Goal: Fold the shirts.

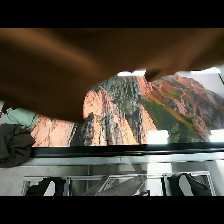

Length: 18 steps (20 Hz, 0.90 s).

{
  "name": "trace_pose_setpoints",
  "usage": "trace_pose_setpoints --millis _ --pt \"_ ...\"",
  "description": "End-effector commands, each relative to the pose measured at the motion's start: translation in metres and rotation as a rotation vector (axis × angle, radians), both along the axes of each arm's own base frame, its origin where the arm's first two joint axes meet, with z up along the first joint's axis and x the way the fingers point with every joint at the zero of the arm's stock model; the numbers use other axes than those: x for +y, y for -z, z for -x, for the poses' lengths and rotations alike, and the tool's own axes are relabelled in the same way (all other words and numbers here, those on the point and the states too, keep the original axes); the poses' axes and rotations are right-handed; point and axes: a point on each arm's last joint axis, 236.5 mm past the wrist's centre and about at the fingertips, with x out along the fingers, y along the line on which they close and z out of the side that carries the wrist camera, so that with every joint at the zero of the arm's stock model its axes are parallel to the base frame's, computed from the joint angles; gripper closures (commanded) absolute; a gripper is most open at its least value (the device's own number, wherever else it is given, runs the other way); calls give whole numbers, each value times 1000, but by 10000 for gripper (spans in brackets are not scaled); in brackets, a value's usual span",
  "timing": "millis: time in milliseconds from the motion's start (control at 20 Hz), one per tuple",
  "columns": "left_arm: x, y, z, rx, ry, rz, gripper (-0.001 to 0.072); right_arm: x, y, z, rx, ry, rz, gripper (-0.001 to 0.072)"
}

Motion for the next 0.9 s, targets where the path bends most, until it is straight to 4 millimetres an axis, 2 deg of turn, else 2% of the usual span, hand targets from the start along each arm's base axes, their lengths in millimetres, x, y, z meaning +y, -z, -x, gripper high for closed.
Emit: trace_pose_setpoints --millis 0,50,150,250,350,450,500,600,650,700,750,850 --pt "25 23 -10 58 -103 7 696 -21 -10 4 -32 121 -18 691" --pt "28 43 -35 127 -89 18 696 -28 4 -16 41 96 -47 691" --pt "28 101 -102 325 -28 45 696 -38 51 -65 241 -10 -100 691" --pt "7 184 -179 554 70 50 696 -53 118 -122 467 -106 -183 691" --pt "-24 278 -251 751 148 4 696 -59 206 -177 688 -169 -262 691" --pt "-48 380 -307 944 186 5 696 -57 319 -221 935 -192 -339 690" --pt "-56 435 -328 1054 195 2 696 -57 378 -238 1046 -175 -390 690" --pt "-66 534 -351 1245 204 1 696 -63 496 -261 1228 -107 -492 690" --pt "-73 571 -357 1321 218 6 696 -67 543 -268 1301 -71 -539 690" --pt "-78 602 -364 1389 233 18 696 -70 576 -273 1356 -56 -572 690" --pt "-88 624 -370 1439 259 34 696 -70 599 -278 1394 -55 -611 690" --pt "-100 638 -385 1457 291 55 696 -74 620 -293 1380 -56 -643 690"
